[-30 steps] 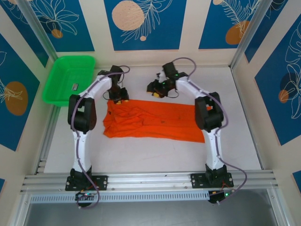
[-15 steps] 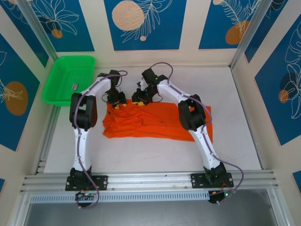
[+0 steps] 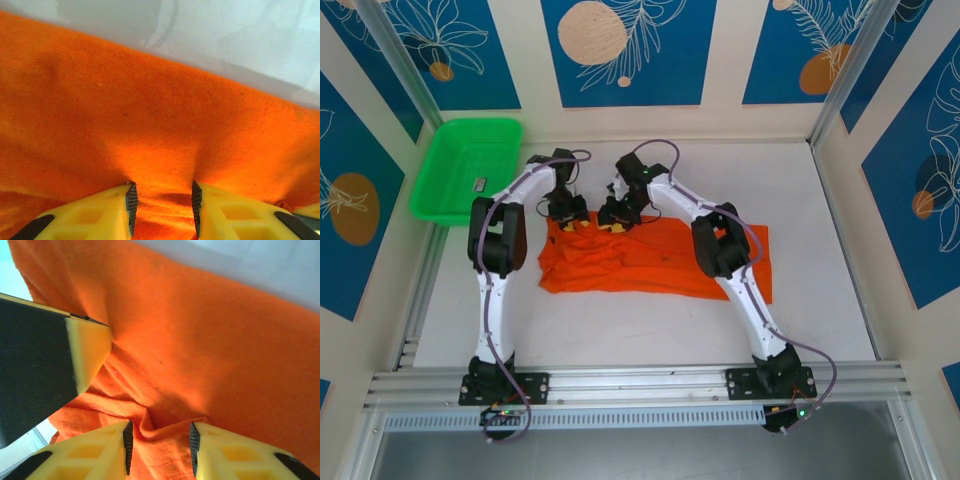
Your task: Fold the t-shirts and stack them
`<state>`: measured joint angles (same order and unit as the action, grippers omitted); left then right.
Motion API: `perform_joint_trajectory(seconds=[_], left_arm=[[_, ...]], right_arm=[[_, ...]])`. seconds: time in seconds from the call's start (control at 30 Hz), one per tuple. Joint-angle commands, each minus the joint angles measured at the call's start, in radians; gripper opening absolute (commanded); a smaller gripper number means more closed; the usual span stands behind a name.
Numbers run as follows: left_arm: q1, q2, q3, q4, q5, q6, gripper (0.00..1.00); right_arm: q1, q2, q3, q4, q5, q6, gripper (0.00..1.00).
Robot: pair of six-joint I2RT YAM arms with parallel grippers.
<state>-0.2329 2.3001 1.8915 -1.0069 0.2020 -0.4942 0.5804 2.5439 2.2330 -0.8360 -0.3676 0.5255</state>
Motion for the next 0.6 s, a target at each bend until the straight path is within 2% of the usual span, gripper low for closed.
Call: perform_joint_trajectory(seconds=[0.0,0.27,0.57], left_arm=[[0.007,0.035,-0.009,-0.037,0.004,0.016,0.36],[0.007,0.036,-0.008,-0.038,0.001,0.017,0.36],[0.008,0.041,-0.003,-0.039,-0.025,0.027,0.35]], right_arm=[[0.018,0.007,0.032,-0.039,-0.037,-0.025,0.34],[0.018,-0.004,0.039,-0.051,-0.048,-0.028,0.15],[0.019,-0.095,-0.043,-0.047,-0.038,-0.049,0.06]])
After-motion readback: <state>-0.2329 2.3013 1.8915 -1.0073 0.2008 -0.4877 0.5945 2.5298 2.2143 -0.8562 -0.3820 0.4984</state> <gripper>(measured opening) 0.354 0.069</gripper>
